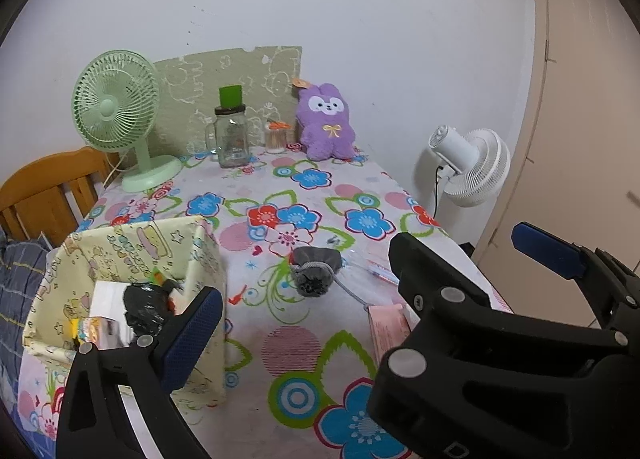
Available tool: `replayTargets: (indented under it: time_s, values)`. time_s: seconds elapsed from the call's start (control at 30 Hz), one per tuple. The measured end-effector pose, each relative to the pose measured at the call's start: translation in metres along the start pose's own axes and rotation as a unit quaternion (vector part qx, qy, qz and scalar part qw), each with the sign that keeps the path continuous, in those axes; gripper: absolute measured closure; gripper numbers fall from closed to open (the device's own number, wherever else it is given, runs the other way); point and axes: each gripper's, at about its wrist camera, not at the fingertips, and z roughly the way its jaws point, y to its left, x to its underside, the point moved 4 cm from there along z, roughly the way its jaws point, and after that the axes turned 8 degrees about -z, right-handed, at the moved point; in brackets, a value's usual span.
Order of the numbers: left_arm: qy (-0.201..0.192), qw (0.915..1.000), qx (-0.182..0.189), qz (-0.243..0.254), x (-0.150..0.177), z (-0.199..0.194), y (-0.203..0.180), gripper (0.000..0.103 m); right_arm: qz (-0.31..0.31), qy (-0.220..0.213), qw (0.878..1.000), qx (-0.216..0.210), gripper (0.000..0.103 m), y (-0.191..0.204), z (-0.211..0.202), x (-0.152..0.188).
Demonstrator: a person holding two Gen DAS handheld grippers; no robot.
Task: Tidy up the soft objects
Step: 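Open both tools and withdraw them from the box toward the pink packet, then grasp the white folded pad with the right tool while the left tool grasps the pink paper packet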
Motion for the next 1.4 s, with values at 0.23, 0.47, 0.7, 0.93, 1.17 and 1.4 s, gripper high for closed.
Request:
replayTargets:
  time_s: [0.23, 0.47, 0.7, 0.93, 1.17, 1.4]
  values:
    - [0.021, 0.9998, 0.001, 0.006, 0.014, 0.018, -0.009, 0.001, 0.011, 0.012, 1.000, 0.008, 0.014, -0.012, 0.011, 0.016]
    - [0.048, 0.9987, -0.003, 0.014, 0.031, 0.039, -0.016, 0.002, 0.029, 0.049, 0.998, 0.001, 0.030, -0.023, 0.032, 0.038]
    - [0.077, 0.9967, -0.006, 0.023, 0.045, 0.060, -0.019, 0.004, 0.043, 0.088, 0.995, -0.009, 0.040, -0.030, 0.054, 0.059]
    - [0.100, 0.9945, -0.009, 0.029, 0.055, 0.077, -0.020, 0.005, 0.057, 0.125, 0.990, -0.014, 0.051, -0.035, 0.075, 0.075]
    - [0.124, 0.9916, -0.014, 0.034, 0.066, 0.090, -0.021, 0.006, 0.071, 0.156, 0.985, -0.030, 0.066, -0.037, 0.093, 0.088]
    - [0.126, 0.9912, -0.015, 0.038, 0.066, 0.092, -0.025, 0.006, 0.078, 0.160, 0.983, -0.034, 0.080, -0.042, 0.096, 0.092]
